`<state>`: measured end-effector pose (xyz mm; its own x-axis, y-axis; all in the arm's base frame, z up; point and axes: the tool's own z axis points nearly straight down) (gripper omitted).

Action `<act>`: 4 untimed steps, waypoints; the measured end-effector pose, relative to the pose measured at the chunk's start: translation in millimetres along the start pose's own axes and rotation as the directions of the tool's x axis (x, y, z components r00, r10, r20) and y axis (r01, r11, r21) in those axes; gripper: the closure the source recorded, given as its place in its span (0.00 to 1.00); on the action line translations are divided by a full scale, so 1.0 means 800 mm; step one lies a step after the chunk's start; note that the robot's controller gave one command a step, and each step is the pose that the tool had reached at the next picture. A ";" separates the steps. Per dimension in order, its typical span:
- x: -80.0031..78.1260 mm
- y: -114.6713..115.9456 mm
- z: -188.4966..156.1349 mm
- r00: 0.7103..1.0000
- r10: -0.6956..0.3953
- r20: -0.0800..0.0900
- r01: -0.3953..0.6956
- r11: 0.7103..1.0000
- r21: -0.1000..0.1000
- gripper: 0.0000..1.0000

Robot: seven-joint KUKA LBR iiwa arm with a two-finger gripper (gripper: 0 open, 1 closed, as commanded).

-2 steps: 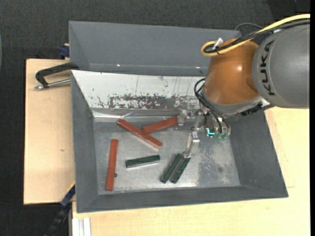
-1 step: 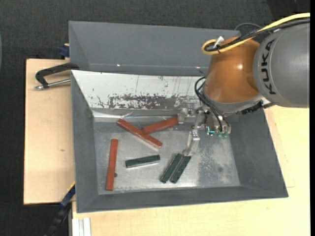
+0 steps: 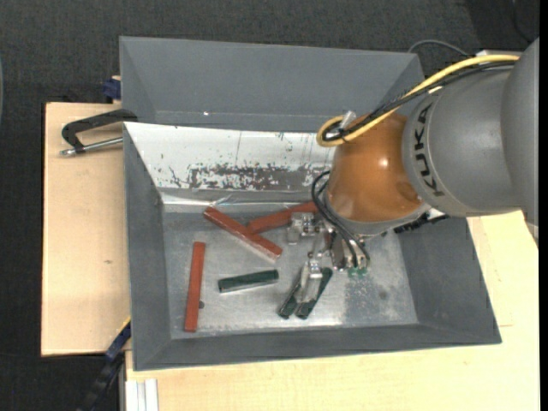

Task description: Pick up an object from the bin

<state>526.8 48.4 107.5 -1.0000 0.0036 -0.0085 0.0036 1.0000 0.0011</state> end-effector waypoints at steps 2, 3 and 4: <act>0.036 0.040 0.045 0.993 -0.117 -0.004 0.117 0.993 -0.003 1.00; 0.036 0.040 0.045 0.993 -0.117 -0.004 0.117 0.993 -0.003 1.00; 0.019 0.019 -0.015 0.991 -0.130 -0.011 0.130 0.992 -0.002 1.00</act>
Offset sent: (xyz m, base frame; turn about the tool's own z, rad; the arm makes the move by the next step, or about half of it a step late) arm -0.0295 0.0304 -0.0375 -0.1163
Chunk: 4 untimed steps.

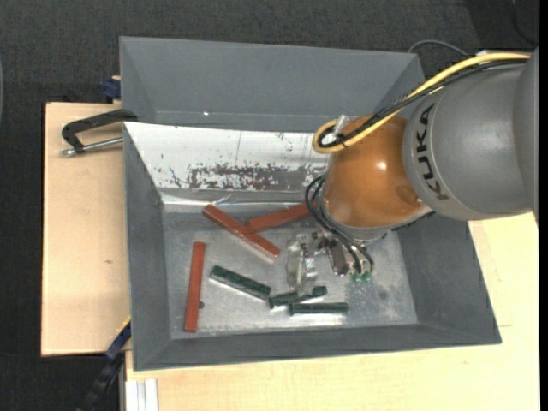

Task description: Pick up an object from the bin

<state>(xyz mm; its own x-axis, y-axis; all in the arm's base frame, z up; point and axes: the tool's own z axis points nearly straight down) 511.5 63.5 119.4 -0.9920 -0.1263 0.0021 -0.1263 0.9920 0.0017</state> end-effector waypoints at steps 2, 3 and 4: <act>0.014 0.024 -0.036 1.000 0.024 0.005 -0.024 1.000 0.000 0.00; 0.008 0.034 0.002 0.999 -0.053 0.006 0.053 0.999 0.001 0.00; 0.008 0.112 0.061 0.996 -0.090 0.003 0.090 0.996 0.000 1.00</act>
Offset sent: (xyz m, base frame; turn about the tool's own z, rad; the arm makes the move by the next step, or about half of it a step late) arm 0.0000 0.0000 0.0000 0.0000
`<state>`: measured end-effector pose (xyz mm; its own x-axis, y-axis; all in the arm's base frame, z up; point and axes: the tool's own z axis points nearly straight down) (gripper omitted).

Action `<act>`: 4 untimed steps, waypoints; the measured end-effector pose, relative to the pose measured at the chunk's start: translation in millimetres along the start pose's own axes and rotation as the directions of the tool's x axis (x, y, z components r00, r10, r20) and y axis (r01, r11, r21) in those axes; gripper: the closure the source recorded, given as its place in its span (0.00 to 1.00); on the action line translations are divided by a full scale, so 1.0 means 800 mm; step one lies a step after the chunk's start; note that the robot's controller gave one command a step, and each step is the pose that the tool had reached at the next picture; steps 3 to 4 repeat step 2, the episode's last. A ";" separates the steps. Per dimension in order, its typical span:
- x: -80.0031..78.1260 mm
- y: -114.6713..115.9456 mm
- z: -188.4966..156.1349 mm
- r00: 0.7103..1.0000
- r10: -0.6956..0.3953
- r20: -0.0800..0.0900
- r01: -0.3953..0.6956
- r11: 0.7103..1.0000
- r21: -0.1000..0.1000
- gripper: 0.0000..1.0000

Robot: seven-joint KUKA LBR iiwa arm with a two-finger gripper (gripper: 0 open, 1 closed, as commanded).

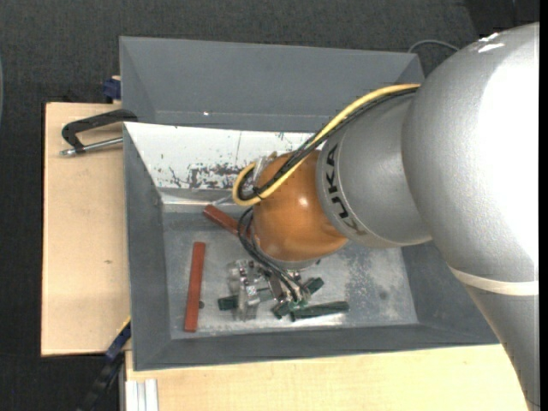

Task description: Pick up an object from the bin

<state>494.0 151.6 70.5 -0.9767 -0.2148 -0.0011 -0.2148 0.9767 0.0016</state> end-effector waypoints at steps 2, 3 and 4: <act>-0.060 0.007 -0.201 1.000 -0.023 0.007 0.023 1.000 0.000 1.00; -0.060 0.007 -0.201 1.000 -0.023 0.007 0.023 1.000 0.000 1.00; -0.060 0.007 -0.201 1.000 -0.023 0.007 0.023 1.000 0.000 1.00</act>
Offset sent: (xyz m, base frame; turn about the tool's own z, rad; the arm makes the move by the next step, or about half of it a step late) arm 0.0439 0.0138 0.1587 -0.0223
